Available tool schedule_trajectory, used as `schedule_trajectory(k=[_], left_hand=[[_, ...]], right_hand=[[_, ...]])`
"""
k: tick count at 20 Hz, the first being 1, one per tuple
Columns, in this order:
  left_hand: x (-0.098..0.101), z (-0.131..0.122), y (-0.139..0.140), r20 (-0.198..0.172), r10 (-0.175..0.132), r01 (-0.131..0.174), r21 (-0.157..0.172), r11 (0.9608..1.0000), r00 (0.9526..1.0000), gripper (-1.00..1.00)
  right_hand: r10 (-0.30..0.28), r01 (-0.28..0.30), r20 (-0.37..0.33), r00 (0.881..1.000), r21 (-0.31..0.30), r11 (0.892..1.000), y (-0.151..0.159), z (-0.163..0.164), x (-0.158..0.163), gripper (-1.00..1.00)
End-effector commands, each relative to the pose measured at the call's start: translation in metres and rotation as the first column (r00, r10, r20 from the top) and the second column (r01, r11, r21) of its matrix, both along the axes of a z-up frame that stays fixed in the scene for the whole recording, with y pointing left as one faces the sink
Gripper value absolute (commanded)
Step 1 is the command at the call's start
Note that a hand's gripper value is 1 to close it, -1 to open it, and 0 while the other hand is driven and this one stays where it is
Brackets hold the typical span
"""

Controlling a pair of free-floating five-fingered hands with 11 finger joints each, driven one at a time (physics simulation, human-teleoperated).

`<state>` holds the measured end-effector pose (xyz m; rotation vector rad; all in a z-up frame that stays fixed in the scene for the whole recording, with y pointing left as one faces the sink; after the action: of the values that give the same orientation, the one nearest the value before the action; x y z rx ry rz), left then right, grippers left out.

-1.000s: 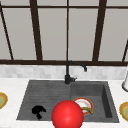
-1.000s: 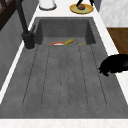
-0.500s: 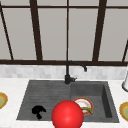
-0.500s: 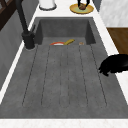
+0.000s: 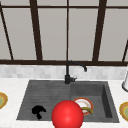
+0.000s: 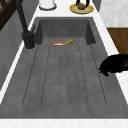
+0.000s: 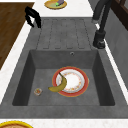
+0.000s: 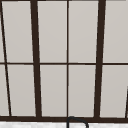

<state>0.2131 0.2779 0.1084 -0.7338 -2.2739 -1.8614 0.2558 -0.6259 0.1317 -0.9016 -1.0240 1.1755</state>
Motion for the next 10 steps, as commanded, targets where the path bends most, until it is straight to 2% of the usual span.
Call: schedule_trajectory(k=[1,3,6,8,10], left_hand=[[0.000,0.000,0.000,0.000,0.000,0.000,0.000,1.0000,1.0000,0.00],[0.000,0.000,0.000,0.000,0.000,0.000,0.000,1.0000,1.0000,0.00],[0.000,0.000,0.000,0.000,0.000,0.000,0.000,1.0000,1.0000,0.00],[0.000,0.000,0.000,0.000,0.000,0.000,0.000,1.0000,1.0000,0.00],[0.000,0.000,0.000,0.000,0.000,0.000,0.000,1.0000,1.0000,0.00]], right_hand=[[0.000,0.000,0.000,1.000,-0.058,0.998,0.000,-0.028,0.000,-1.00],[0.003,-0.002,0.009,1.000,-0.077,0.997,0.002,-0.037,0.005,-1.00],[0.020,-0.023,-0.042,0.999,-0.073,0.997,0.000,-0.039,0.024,-1.00],[0.036,-0.041,-0.099,0.994,-0.052,0.998,-0.004,-0.040,0.040,-1.00],[0.045,-0.053,-0.185,0.982,-0.035,0.998,-0.007,-0.038,0.055,-1.00]])
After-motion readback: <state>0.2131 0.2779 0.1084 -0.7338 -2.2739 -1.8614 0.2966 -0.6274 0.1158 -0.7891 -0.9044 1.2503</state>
